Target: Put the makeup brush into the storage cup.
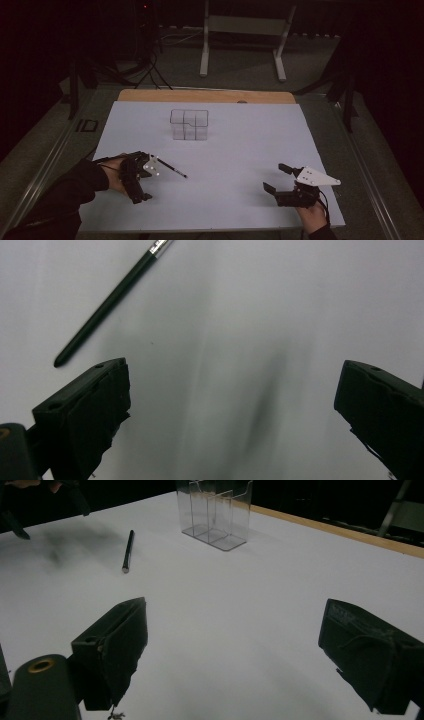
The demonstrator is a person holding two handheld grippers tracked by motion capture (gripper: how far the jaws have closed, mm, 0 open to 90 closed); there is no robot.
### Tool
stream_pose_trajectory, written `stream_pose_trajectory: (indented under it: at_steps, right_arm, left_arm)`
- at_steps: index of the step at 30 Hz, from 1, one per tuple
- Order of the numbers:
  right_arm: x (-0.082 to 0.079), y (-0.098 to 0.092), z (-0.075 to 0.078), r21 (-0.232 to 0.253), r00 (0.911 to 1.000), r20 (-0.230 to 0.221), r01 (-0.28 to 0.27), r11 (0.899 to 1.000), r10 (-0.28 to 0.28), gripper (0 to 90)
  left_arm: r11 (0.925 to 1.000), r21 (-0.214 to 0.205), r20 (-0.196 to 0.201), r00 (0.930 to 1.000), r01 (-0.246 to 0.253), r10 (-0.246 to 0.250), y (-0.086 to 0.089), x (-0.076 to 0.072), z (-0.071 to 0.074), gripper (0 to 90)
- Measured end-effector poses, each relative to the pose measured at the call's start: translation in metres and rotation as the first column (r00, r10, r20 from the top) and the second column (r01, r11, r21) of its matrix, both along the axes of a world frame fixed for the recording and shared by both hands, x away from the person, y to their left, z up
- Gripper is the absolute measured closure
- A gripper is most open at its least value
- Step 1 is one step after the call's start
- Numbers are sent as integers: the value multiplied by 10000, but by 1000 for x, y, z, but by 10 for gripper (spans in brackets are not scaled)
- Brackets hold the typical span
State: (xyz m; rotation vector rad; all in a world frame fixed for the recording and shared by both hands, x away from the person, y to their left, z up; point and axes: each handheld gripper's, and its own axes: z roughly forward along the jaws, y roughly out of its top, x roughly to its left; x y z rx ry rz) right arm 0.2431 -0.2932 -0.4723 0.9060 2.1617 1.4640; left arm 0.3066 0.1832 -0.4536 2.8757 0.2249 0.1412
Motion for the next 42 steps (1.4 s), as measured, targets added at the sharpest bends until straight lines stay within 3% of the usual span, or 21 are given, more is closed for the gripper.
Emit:
stream_pose_trajectory:
  at_steps: [4, 6, 12, 14, 20, 23, 27, 29, 30, 32, 39, 42]
  right_arm:
    - [0, 0, 0, 6, 10000, 6, -11, 10000, 11, 123]
    - [0, 0, 0, 19, 10000, 4, -2, 10000, 2, 123]
    - [0, 0, -1, 30, 10000, -69, -1, 10000, 1, 123]
    - [0, 0, -1, 14, 10000, -46, -1, 10000, 1, 123]
    - [1, 0, -1, 12, 10000, -61, -6, 10000, 6, 123]
    - [1, 0, -1, 20, 10000, -45, -34, 10000, 34, 123]
    - [1, 0, -1, 41, 10000, -54, -24, 10000, 24, 123]
    - [1, 0, -1, 27, 10000, -45, -22, 10000, 22, 123]
    - [1, 0, -1, 29, 10000, -52, -24, 10000, 24, 123]
    - [1, 0, -1, 20, 10000, -42, -28, 10000, 28, 124]
    - [2, 0, -2, 23, 10000, -77, -17, 10000, 17, 124]
    - [2, 0, -2, 15, 10000, -94, -25, 10000, 25, 124]
  left_arm:
    - [9999, 69, 120, 9998, 125, -126, -3, 6, 1, 25]
    - [9991, 351, 347, 9991, 243, -255, -4, 8, 0, 26]
    - [9908, 1176, 516, 9960, 670, -735, -5, 18, -2, 74]
    - [9922, 1041, 578, 9955, 685, -748, -6, 21, -1, 131]
    - [9877, 1121, 806, 9897, 1088, -1182, -10, 32, -2, 156]
    - [9763, 1317, 918, 9785, 1719, -1847, -11, 37, -3, 220]
    - [9715, 1206, 1041, 9706, 2042, -2170, -13, 46, -3, 320]
    - [9653, 1068, 1150, 9614, 2383, -2501, -12, 50, -2, 367]
    - [9636, 1018, 1088, 9600, 2472, -2578, -12, 53, -3, 387]
    - [9550, 1016, 1144, 9503, 2788, -2896, -12, 55, -3, 401]
    - [9388, 873, 1183, 9322, 3333, -3419, -11, 68, -6, 498]
    - [9271, 864, 1265, 9191, 3646, -3732, -8, 74, -8, 531]
